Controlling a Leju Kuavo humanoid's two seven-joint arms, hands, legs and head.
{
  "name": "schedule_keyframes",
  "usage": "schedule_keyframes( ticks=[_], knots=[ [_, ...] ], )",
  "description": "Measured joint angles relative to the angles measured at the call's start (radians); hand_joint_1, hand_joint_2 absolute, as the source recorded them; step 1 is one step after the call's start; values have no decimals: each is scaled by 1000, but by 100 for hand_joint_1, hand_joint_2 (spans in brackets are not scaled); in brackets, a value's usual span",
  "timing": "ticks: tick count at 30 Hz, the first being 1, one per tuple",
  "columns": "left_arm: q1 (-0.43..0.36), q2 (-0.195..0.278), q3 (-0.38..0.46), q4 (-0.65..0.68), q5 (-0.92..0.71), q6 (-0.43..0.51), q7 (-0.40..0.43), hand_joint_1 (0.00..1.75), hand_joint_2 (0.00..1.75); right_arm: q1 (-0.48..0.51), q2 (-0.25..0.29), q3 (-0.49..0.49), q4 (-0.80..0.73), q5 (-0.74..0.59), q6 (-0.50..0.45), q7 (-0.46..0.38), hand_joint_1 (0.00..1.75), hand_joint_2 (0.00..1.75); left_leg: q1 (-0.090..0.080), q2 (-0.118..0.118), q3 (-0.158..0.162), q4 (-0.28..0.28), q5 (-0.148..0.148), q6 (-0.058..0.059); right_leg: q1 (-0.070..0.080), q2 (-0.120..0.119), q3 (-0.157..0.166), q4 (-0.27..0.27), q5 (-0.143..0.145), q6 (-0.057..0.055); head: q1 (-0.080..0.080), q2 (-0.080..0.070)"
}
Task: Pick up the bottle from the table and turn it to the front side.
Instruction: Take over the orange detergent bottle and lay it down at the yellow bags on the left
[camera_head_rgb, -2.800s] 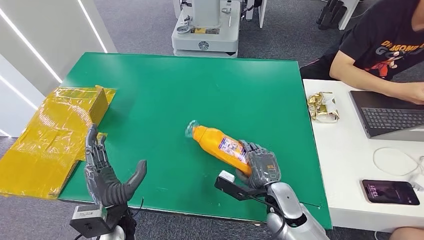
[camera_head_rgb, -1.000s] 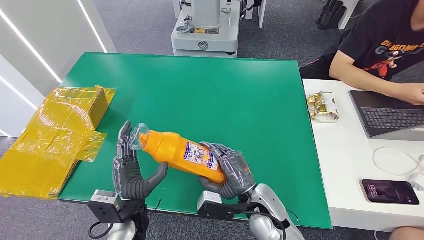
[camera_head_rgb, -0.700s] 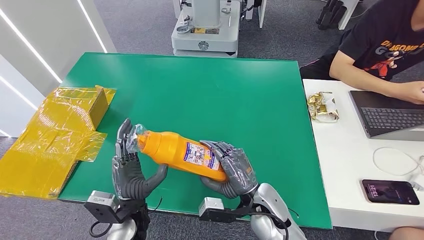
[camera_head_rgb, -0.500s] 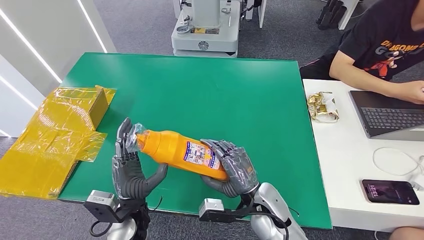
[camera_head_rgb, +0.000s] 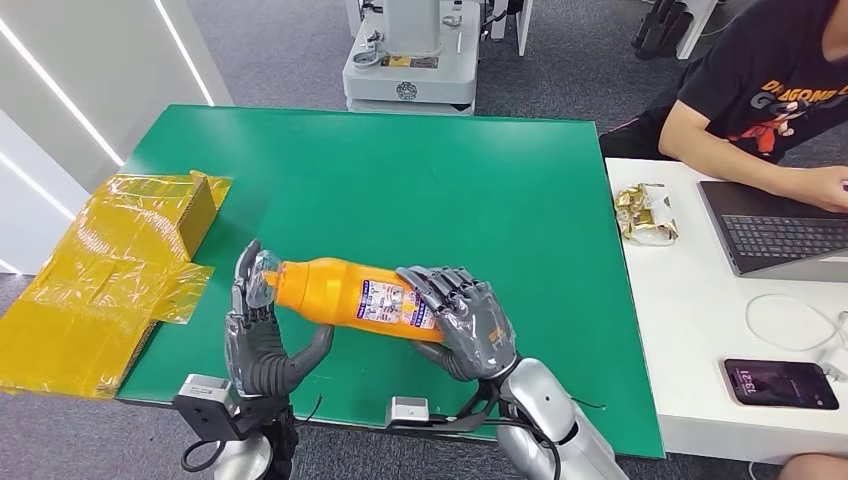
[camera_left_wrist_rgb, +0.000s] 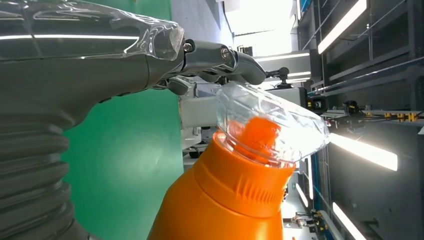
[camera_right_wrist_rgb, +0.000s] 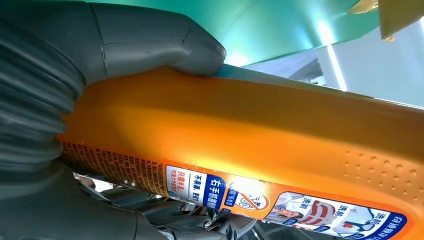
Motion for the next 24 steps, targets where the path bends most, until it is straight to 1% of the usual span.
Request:
schedule_keyframes(
  ticks=[15,17,22,24],
  knots=[
    [-13,0,0,6,-1,-19,9,0,175,1,20,-8,16,-22,-15,-23,175,175,0,0,0,0,0,0,0,0,0,0,0,0,0,0],
    [-17,0,-2,6,-1,-21,13,0,175,8,22,-11,13,-31,-34,-22,175,175,0,0,0,0,0,0,0,0,0,0,0,0,0,0],
    [-30,-3,-13,6,-3,-21,15,0,175,37,28,-19,0,-78,-126,-27,175,175,0,0,0,0,0,0,0,0,0,0,0,0,0,0],
    [-34,-3,-15,6,-3,-20,17,0,175,46,30,-21,-7,-105,-144,-36,175,175,0,0,0,0,0,0,0,0,0,0,0,0,0,0]
  ],
)
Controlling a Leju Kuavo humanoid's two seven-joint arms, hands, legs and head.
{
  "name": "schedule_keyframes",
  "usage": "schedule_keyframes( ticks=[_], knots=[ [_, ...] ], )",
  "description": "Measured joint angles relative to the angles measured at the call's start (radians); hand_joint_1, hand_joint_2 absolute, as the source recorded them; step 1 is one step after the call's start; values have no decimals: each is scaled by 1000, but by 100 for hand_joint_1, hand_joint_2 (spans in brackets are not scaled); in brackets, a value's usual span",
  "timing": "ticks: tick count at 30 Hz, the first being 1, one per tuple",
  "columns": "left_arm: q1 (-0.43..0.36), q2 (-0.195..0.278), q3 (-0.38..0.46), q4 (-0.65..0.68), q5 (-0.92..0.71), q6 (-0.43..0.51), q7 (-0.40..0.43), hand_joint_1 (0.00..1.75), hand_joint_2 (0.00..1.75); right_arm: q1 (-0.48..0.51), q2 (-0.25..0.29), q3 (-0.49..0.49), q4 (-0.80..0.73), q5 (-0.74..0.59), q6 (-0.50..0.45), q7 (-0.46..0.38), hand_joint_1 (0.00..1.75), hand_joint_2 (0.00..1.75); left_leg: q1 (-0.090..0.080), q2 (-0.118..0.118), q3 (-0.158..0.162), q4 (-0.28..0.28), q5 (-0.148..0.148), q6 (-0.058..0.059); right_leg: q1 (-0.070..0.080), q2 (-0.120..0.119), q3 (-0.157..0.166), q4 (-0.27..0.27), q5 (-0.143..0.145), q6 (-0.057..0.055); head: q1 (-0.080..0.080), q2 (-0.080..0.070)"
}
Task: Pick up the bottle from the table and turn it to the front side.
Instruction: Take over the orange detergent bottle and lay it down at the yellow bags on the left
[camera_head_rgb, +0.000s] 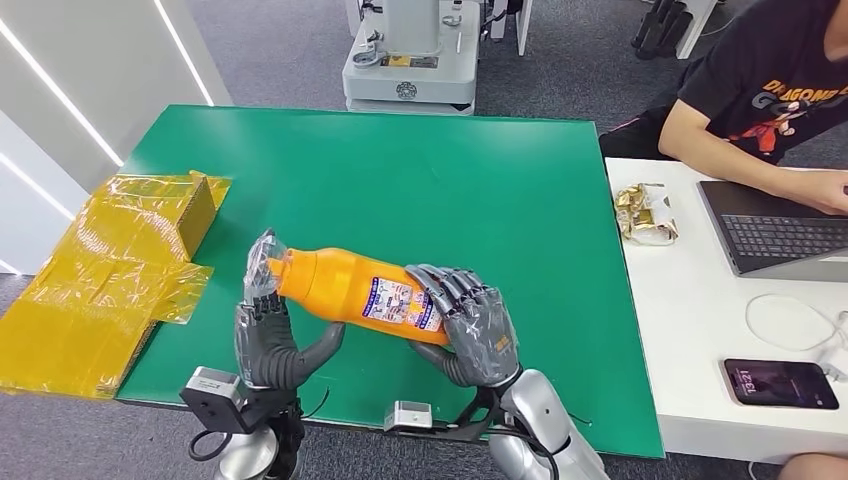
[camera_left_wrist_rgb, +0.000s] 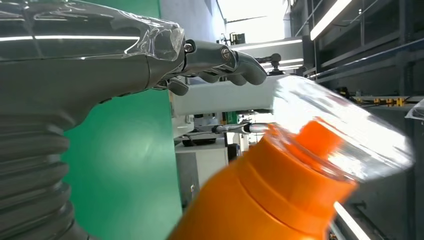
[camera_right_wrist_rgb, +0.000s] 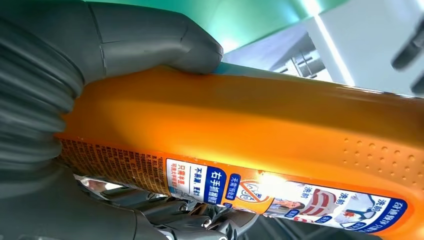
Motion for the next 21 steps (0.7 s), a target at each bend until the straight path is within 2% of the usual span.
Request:
schedule_keyframes(
  ticks=[9,21],
  knots=[
    [-13,1,-1,13,3,2,7,0,175,14,15,-2,-15,-182,51,-104,175,175,0,0,0,0,0,0,0,0,0,0,0,0,0,0],
    [-26,4,-10,40,13,0,3,0,175,15,30,-6,-9,-195,98,-105,175,175,0,0,0,0,0,0,0,0,0,0,0,0,0,0]
  ],
)
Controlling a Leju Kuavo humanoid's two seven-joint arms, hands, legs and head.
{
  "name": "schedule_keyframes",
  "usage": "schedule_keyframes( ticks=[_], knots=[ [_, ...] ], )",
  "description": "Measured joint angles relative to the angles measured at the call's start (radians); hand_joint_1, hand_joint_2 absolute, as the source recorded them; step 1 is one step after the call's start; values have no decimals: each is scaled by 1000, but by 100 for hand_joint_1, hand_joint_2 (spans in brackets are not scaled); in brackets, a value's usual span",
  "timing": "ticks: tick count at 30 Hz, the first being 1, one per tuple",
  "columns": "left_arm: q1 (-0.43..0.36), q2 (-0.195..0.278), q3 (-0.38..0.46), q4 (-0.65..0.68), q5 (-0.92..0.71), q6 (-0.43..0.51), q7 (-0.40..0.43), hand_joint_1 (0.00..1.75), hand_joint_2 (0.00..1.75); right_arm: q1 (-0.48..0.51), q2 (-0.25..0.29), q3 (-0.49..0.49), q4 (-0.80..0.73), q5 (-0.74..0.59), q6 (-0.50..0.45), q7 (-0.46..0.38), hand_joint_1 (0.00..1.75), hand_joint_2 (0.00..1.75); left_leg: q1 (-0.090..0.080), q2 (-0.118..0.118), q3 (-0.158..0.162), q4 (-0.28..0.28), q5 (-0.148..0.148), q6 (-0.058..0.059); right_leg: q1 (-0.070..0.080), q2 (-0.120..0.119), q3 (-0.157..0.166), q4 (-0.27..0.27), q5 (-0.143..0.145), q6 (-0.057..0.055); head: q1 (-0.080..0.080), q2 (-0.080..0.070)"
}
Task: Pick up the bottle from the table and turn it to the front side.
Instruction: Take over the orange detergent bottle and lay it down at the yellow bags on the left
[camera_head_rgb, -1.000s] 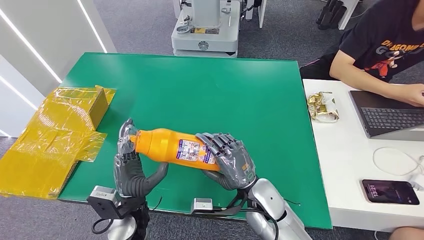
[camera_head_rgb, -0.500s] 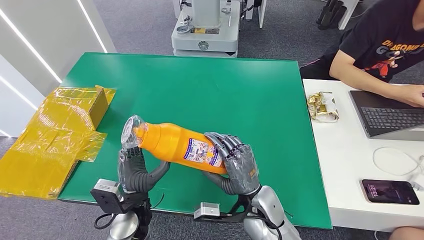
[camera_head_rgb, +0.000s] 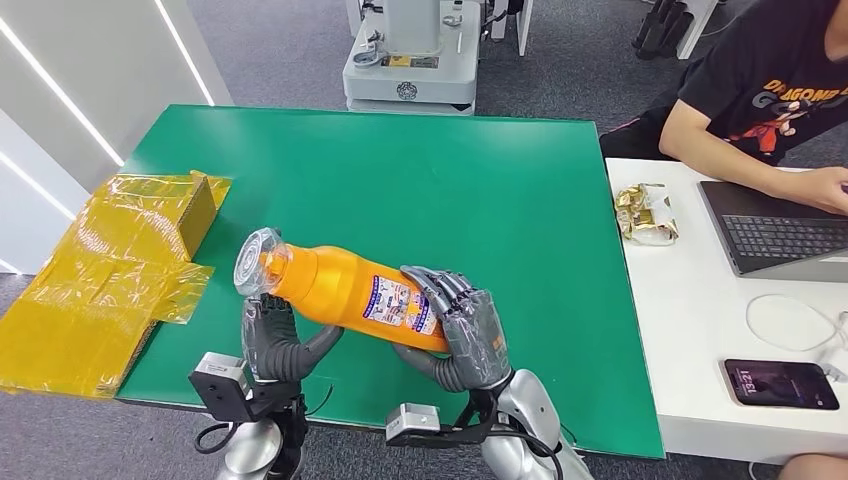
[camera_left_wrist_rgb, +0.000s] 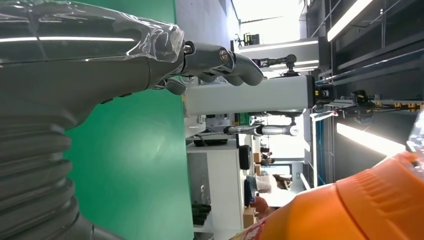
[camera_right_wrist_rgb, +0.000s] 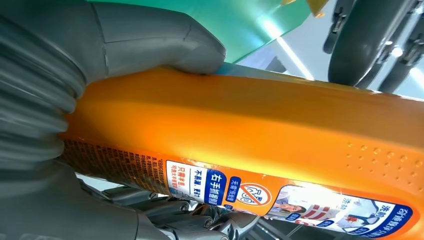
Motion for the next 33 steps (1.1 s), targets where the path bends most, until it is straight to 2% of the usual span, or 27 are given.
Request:
schedule_keyframes(
  ticks=[8,13,20,27,33],
  knots=[
    [-11,5,-12,6,5,12,-5,0,175,19,0,-36,-27,73,-50,71,175,175,0,0,0,0,0,0,0,0,0,0,0,0,0,0],
    [-11,6,-15,6,52,-35,6,0,175,39,-1,-68,-56,96,-60,103,175,175,0,0,0,0,0,0,0,0,0,0,0,0,0,0],
    [-7,13,-19,2,123,-178,4,0,175,53,-3,-99,-74,105,-48,103,175,175,0,0,0,0,0,0,0,0,0,0,0,0,0,0],
    [1,15,-38,-12,211,-400,15,0,175,49,1,-100,-62,78,1,58,175,175,0,0,-1,0,0,0,0,0,0,0,0,0,0,0],
    [2,15,-42,-14,212,-433,20,0,175,32,12,-94,-29,75,41,47,175,175,0,0,0,0,0,0,0,0,0,0,0,0,0,0]
  ],
)
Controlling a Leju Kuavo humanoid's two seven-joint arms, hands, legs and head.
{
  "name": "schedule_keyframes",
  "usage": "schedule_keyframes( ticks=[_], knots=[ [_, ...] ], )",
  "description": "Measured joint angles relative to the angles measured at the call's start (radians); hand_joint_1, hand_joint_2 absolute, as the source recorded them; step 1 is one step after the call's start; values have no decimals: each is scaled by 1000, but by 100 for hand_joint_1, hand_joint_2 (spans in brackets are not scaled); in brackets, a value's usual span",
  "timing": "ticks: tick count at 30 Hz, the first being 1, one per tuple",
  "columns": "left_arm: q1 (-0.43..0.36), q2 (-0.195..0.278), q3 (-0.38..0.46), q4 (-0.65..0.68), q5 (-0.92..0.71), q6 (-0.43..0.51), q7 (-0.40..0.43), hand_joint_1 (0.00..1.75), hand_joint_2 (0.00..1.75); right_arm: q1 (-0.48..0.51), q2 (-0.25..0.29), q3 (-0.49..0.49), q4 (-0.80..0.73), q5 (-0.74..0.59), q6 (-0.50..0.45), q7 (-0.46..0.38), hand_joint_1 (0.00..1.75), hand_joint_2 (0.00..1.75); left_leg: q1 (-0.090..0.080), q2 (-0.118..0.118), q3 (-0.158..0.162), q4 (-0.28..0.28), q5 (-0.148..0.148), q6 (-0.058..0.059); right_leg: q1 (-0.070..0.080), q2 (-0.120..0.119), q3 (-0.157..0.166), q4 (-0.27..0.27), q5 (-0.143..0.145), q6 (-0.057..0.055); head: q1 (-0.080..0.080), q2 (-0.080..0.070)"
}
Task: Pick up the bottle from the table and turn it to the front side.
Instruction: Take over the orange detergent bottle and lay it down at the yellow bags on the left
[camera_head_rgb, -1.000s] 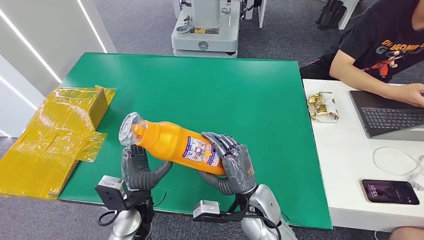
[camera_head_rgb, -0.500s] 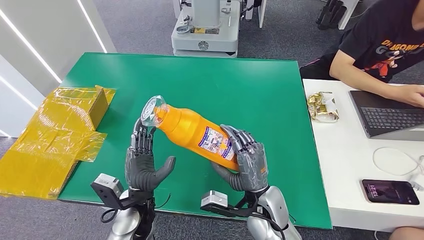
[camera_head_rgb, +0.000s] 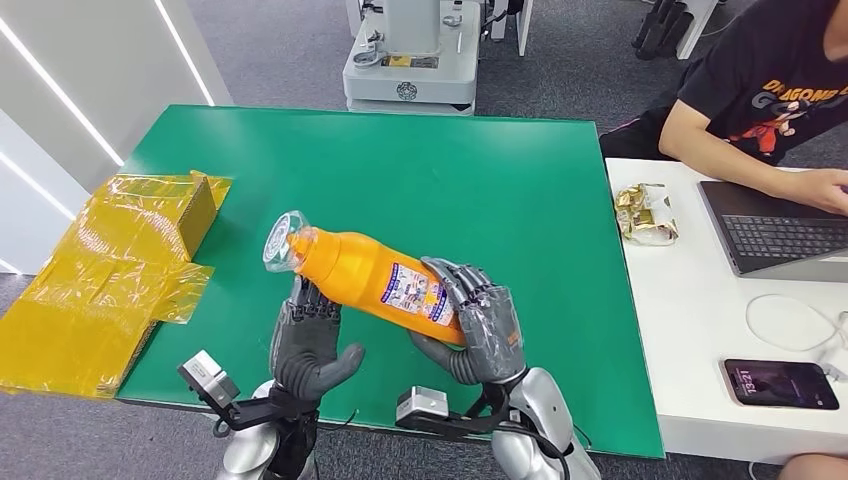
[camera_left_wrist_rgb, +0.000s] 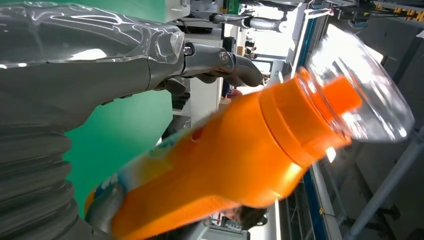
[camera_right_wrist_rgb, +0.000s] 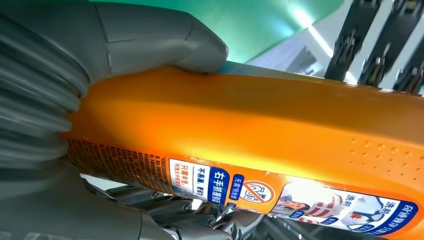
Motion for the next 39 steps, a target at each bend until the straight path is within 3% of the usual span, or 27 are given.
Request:
schedule_keyframes(
  ticks=[18,24,32,39],
  knots=[
    [11,-2,14,0,-25,14,13,0,175,-54,34,48,123,-40,102,-50,175,175,0,0,0,0,0,0,0,0,0,0,0,0,0,0],
    [17,-3,29,1,-32,15,14,0,175,-62,43,87,152,-73,177,-79,175,175,0,0,0,0,0,0,0,0,0,0,0,0,0,0],
    [21,-6,41,8,-45,20,15,0,175,-62,45,115,160,-77,235,-69,175,175,0,0,0,0,0,0,0,0,0,0,0,0,0,0],
    [27,-12,43,13,-74,91,9,0,175,-21,39,115,120,-60,271,-28,175,175,0,0,0,0,0,0,0,0,-1,0,0,0,0,0]
  ],
)
